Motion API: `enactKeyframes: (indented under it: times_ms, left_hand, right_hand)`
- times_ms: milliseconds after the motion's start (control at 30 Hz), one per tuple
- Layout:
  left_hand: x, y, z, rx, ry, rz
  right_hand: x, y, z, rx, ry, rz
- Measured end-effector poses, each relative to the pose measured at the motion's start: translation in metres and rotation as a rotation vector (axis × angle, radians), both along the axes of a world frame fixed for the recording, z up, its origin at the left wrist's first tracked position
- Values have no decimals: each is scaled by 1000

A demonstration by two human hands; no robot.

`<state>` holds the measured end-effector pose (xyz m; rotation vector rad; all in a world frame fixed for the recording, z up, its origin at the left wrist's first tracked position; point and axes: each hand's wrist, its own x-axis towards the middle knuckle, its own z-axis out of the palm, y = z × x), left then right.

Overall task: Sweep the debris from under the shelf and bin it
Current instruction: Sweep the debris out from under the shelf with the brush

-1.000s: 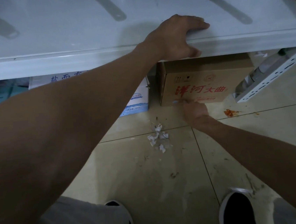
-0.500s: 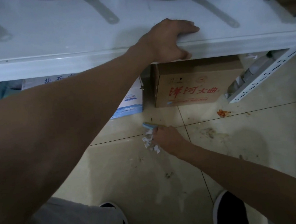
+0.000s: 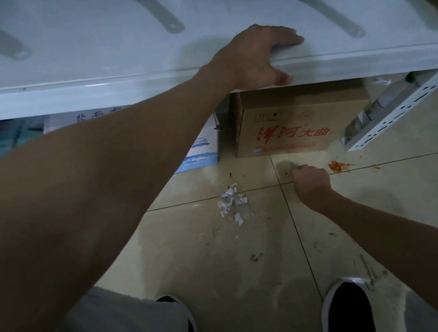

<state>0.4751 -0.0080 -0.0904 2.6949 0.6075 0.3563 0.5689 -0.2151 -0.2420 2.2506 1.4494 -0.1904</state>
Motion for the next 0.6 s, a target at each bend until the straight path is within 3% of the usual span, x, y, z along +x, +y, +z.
enactKeyframes:
  times_ms: [433,600]
  left_hand:
    - [0,2,0,-21,-17,-10]
    - [0,3,-1,-17,-12,-15]
  right_hand:
    - [-127,19,-18,181,371,8]
    - [-165,28,-19,182,415,51]
